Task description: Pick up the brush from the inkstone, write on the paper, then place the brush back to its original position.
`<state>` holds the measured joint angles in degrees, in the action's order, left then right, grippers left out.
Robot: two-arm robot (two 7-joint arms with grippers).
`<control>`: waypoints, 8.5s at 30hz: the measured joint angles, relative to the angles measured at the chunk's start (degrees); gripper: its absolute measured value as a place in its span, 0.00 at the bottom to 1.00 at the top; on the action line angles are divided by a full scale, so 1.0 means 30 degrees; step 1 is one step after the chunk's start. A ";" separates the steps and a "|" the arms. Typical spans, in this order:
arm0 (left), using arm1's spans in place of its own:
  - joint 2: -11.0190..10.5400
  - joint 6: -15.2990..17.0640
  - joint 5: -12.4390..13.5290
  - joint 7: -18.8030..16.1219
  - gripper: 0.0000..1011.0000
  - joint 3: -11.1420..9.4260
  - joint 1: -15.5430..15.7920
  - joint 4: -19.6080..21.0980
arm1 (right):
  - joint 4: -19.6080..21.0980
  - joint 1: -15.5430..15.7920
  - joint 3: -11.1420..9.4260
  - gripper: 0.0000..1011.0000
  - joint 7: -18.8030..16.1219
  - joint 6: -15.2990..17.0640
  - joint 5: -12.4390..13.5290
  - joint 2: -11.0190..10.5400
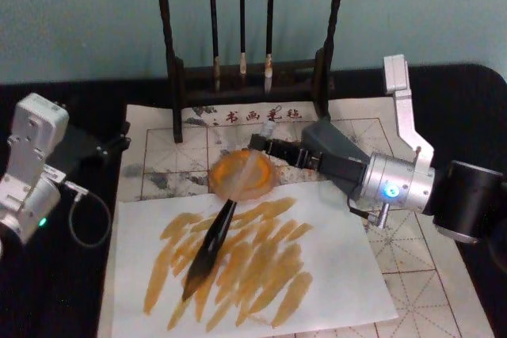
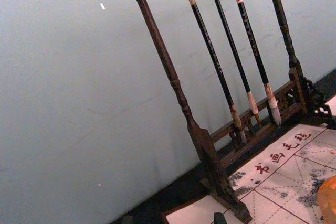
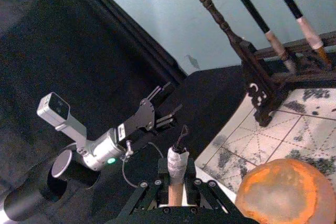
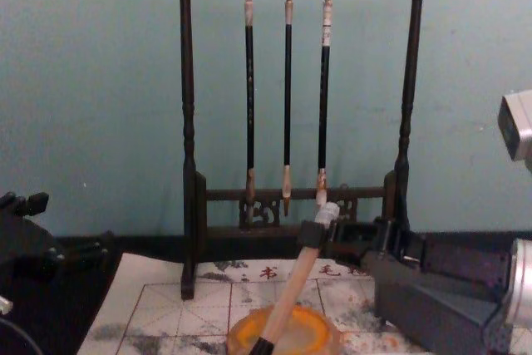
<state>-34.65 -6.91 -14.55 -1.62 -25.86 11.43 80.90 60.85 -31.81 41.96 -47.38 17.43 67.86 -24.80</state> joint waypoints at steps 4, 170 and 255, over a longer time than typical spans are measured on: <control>0.0000 0.0000 0.0000 -0.0001 0.99 -0.0001 0.0001 -0.0001 | 0.0036 0.0005 -0.0159 0.19 0.0129 -0.0083 -0.0001 -0.0044; 0.0000 0.0000 -0.0001 0.0000 0.99 0.0000 0.0002 0.0000 | 0.4074 0.5727 -0.7047 0.20 1.3293 -0.4417 0.2467 0.2252; 0.0000 0.0000 -0.0001 -0.0001 0.99 0.0000 0.0001 0.0000 | 0.3992 0.5711 -0.7328 0.99 1.3787 -0.5428 0.1274 0.2506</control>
<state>-34.65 -6.91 -14.55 -1.62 -25.86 11.43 80.90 72.82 -14.68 19.98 -6.01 1.15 71.69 -17.29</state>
